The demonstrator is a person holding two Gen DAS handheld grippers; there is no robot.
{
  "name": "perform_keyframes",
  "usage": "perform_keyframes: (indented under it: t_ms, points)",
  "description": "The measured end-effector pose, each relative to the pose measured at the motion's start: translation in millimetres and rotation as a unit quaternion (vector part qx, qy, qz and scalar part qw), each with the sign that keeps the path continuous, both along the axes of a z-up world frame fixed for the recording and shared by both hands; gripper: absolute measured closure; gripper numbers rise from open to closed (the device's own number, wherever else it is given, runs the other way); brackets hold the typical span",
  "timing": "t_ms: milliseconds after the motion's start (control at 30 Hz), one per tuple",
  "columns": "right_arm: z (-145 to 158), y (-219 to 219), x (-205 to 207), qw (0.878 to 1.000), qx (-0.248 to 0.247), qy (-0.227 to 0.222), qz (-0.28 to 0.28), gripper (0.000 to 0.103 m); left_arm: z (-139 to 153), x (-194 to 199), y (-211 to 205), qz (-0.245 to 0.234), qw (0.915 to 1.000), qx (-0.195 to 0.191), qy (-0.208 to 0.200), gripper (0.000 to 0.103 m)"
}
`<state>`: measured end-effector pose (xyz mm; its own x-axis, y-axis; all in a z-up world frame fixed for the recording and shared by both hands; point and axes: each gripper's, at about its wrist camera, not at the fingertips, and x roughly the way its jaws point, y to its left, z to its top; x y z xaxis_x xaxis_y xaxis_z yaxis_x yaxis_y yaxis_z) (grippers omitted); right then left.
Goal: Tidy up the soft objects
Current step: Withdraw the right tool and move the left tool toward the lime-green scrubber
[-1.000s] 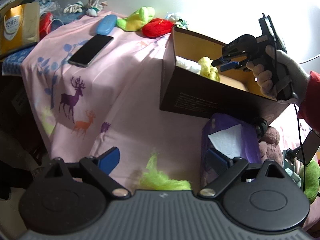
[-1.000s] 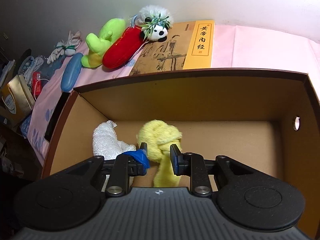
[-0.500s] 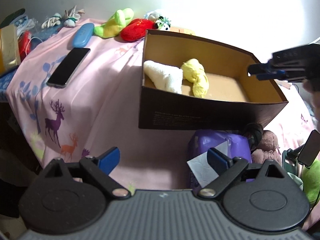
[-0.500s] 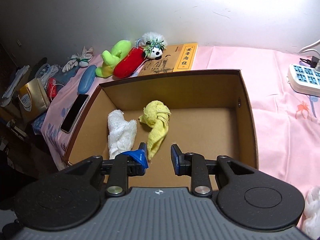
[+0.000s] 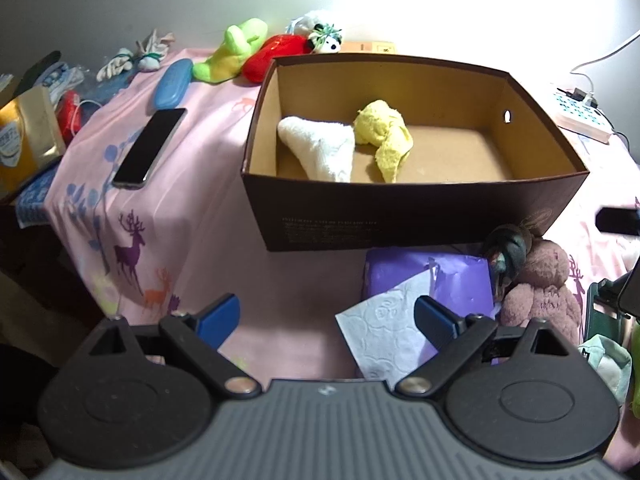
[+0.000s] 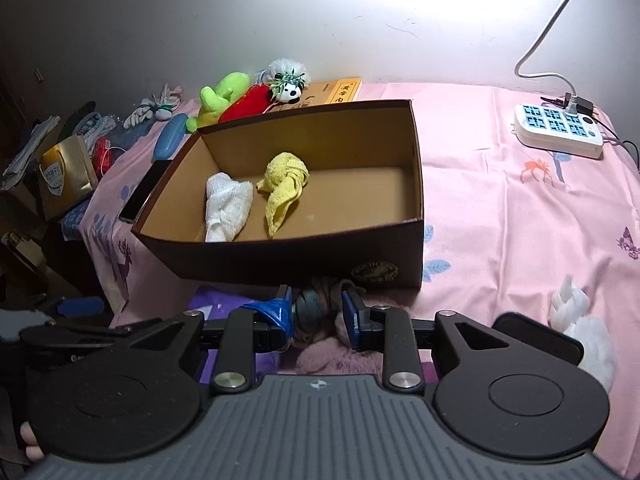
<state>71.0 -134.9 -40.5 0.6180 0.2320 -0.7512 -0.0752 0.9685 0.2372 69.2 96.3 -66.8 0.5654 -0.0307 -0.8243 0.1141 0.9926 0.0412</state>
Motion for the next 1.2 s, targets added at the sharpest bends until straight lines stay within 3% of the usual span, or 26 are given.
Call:
perform_keyframes:
  t_ms: [333, 667, 933, 1200]
  points:
    - [-24, -19, -38, 0.998, 0.042, 0.035, 0.004, 0.093, 5, -23, -18, 0.044, 0.9989, 0.018, 0.001, 0.008]
    - [-34, -23, -68, 0.996, 0.065, 0.041, 0.036, 0.092, 11, -59, -22, 0.088, 0.9955, 0.033, -0.004, 0.008]
    - [-53, -25, -85, 0.993, 0.081, 0.067, 0.060, 0.092, 4, -90, 11, 0.145, 0.9894, 0.009, 0.004, 0.008]
    - [-71, -24, -90, 0.988, 0.102, 0.096, 0.065, 0.091, -17, -111, 51, 0.203, 0.9781, -0.029, 0.039, 0.008]
